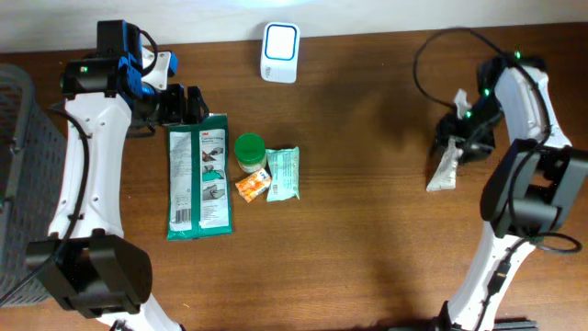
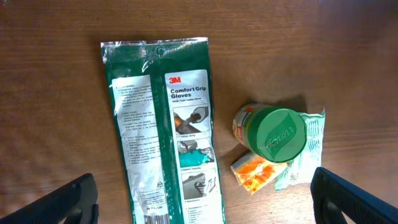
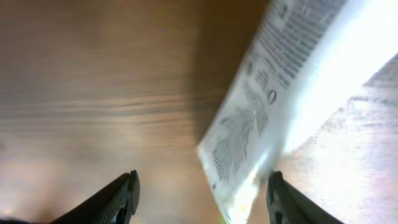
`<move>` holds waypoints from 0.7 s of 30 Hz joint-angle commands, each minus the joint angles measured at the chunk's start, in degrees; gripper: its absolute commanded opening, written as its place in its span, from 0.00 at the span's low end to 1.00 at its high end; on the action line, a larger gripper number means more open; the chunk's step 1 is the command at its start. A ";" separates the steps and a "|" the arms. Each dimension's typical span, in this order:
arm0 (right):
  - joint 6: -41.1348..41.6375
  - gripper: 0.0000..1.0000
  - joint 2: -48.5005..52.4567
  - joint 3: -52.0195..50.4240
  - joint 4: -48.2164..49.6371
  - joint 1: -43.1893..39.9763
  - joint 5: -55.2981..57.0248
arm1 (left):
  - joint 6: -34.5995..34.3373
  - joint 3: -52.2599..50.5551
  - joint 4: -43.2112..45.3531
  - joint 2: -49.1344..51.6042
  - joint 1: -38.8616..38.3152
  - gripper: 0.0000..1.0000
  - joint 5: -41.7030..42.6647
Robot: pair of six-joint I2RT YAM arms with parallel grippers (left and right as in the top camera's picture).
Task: Scan the item barcode
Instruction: 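Carry the white tube right and place it on the table's right side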
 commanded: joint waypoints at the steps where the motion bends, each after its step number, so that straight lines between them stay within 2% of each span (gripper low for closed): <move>1: -1.33 0.62 -1.40 8.66 -2.45 6.67 -0.37 | 1.05 0.35 0.11 0.35 0.35 0.99 0.17; 7: -1.14 0.62 -1.38 11.02 3.82 17.51 -8.96 | 1.05 0.35 0.11 0.35 0.35 0.99 0.17; 10: 5.38 0.59 -1.38 10.93 9.92 24.33 -9.97 | 1.05 0.35 0.11 0.35 0.35 0.99 0.17; 14: 12.02 0.47 -0.79 10.40 14.40 30.73 -9.97 | 1.05 0.35 0.11 0.35 0.35 0.99 0.17; 20: 21.62 0.21 3.26 10.40 19.63 37.62 -9.97 | 1.05 0.35 0.11 0.35 0.35 0.99 0.17; 21: 22.38 0.20 3.96 10.40 20.20 38.45 -9.97 | 1.05 0.35 0.11 0.35 0.35 0.99 0.17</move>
